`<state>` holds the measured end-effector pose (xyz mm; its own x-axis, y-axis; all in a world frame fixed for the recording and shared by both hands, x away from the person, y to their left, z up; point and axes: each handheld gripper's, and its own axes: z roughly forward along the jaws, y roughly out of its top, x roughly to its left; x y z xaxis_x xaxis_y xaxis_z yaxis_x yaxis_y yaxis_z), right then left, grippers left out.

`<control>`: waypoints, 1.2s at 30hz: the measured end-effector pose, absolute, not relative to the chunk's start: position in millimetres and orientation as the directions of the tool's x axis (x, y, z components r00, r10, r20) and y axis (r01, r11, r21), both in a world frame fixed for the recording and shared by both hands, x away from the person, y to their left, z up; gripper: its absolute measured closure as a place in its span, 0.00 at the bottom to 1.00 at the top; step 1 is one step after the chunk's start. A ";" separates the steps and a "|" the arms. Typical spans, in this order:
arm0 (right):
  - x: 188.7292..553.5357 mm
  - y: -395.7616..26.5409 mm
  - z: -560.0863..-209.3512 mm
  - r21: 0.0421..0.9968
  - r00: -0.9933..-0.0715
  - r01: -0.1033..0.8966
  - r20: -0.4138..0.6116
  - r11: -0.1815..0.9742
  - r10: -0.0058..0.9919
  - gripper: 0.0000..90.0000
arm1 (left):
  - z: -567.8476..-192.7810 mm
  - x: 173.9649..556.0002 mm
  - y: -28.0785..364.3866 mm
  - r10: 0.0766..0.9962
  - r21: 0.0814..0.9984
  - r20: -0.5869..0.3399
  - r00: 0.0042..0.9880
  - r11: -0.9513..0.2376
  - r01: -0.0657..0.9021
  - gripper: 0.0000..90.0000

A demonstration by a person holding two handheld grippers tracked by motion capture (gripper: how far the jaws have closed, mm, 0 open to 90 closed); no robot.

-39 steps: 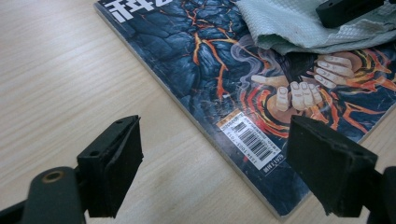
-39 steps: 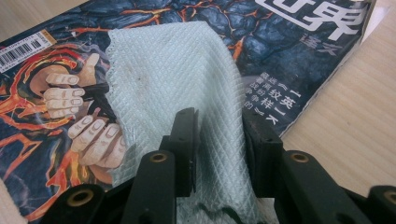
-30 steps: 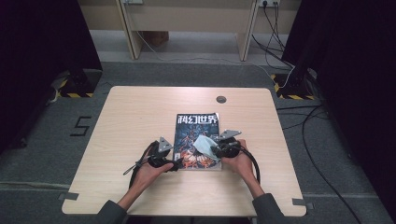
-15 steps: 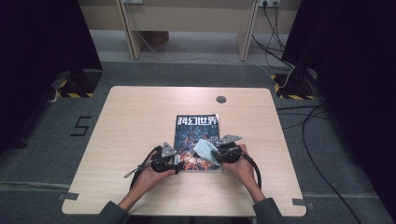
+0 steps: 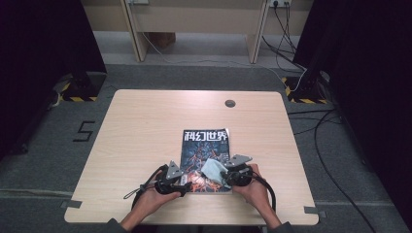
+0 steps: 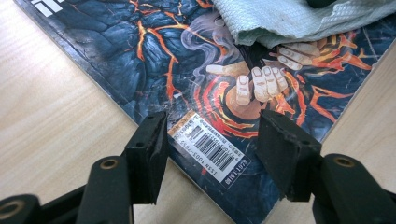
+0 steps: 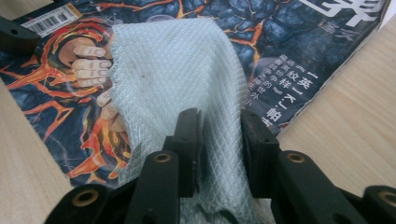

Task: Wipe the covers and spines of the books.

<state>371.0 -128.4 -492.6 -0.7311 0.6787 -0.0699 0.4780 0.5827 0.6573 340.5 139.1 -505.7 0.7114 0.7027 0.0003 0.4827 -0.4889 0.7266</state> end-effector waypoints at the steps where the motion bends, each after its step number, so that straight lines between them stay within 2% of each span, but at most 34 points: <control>1: 371.7 -128.3 -492.3 0.655 -0.730 0.482 -0.068 0.582 0.680 0.75 | -505.6 341.1 139.0 0.704 0.726 0.000 0.710 -0.489 0.484 0.47; 8: 384.5 -121.3 -492.3 0.657 -0.748 0.441 -0.107 0.612 0.655 0.76 | -508.3 347.9 145.1 0.718 0.719 -0.076 0.692 -0.441 0.537 0.39; 12: 403.4 -118.4 -492.9 0.660 -0.744 0.444 -0.106 0.606 0.660 0.77 | -508.0 347.9 144.8 0.715 0.719 -0.070 0.695 -0.447 0.532 0.39; 19: 450.4 -123.4 -496.1 0.689 -0.681 0.496 -0.067 0.527 0.729 0.77 | -509.3 351.2 147.1 0.712 0.717 -0.102 0.695 -0.431 0.548 0.38; 24: 473.0 -127.2 -496.2 0.690 -0.635 0.476 -0.160 0.546 0.756 0.76 | -508.9 350.3 146.3 0.714 0.718 -0.092 0.694 -0.436 0.543 0.38; 28: 484.1 -131.4 -496.5 0.694 -0.610 0.484 -0.170 0.533 0.774 0.76 | -509.7 350.4 147.2 0.715 0.720 -0.103 0.691 -0.426 0.548 0.38; 31: 488.0 -129.1 -495.9 0.682 -0.601 0.466 -0.224 0.564 0.767 0.75 | -509.5 350.1 147.1 0.714 0.720 -0.098 0.693 -0.430 0.545 0.38; 33: 489.5 -127.4 -494.9 0.679 -0.589 0.477 -0.225 0.559 0.776 0.73 | -509.4 350.1 147.1 0.713 0.720 -0.097 0.694 -0.432 0.544 0.38; 36: 488.7 -127.7 -490.5 0.687 -0.587 0.476 -0.218 0.550 0.780 0.65 | -509.6 351.0 147.3 0.712 0.719 -0.104 0.694 -0.429 0.547 0.38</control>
